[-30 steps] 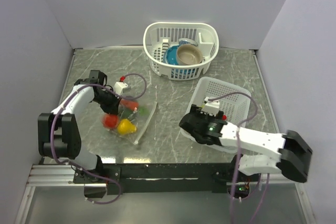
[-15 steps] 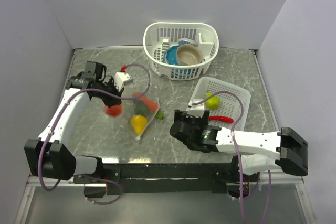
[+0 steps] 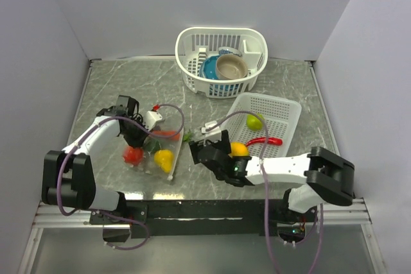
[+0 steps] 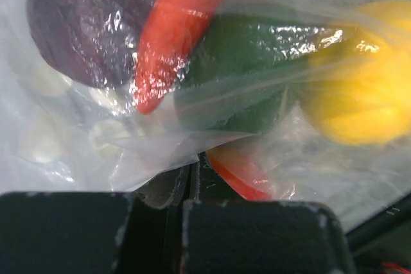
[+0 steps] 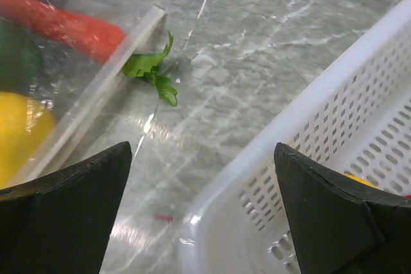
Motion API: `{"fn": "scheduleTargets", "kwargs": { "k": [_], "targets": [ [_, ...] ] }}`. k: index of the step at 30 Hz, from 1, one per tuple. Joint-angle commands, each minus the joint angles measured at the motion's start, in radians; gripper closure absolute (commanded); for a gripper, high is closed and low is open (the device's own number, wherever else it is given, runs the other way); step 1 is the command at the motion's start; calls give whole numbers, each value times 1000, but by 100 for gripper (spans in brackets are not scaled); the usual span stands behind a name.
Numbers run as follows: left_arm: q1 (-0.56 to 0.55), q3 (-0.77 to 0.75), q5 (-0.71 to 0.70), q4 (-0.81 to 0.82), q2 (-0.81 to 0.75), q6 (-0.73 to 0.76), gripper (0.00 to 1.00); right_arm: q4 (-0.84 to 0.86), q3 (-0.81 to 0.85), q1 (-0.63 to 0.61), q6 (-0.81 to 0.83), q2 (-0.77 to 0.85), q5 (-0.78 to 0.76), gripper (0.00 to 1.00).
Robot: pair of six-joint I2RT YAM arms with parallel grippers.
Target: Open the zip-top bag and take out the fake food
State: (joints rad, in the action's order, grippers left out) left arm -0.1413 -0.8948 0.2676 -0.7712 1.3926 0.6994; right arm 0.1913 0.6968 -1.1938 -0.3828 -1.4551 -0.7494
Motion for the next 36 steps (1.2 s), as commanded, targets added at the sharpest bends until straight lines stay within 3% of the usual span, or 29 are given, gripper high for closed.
{"fn": "scheduleTargets", "kwargs": {
  "k": [1, 6, 10, 14, 23, 26, 29, 30, 32, 36],
  "targets": [
    [2, 48, -114, 78, 26, 60, 99, 180, 62, 80, 123, -91, 192, 0],
    [2, 68, -137, 101, 51, 80, 99, 142, 205, 91, 205, -189, 196, 2],
    [3, 98, -146, 125, 48, 101, 99, 169, 129, 80, 171, -37, 180, 2],
    [9, 99, -136, 128, 65, 109, 99, 3, 60, 80, 47, 90, 107, 4],
    [32, 17, -48, 78, 71, 123, 99, -367, -89, -9, -281, 275, 142, 16],
    [43, -3, -44, 70, 74, 127, 99, -476, -106, -23, -419, 300, 157, 24],
    [52, -21, -44, 58, 78, 132, 99, -708, -68, -26, -638, 276, 105, 40],
    [52, -27, -45, 53, 75, 134, 99, -764, -57, -29, -687, 265, 98, 53],
    [54, -30, -45, 49, 68, 138, 99, -922, -31, -38, -821, 246, 82, 66],
    [55, -47, -41, 30, 62, 146, 99, -1124, -23, -76, -1028, 294, 84, 63]
  ]
}}
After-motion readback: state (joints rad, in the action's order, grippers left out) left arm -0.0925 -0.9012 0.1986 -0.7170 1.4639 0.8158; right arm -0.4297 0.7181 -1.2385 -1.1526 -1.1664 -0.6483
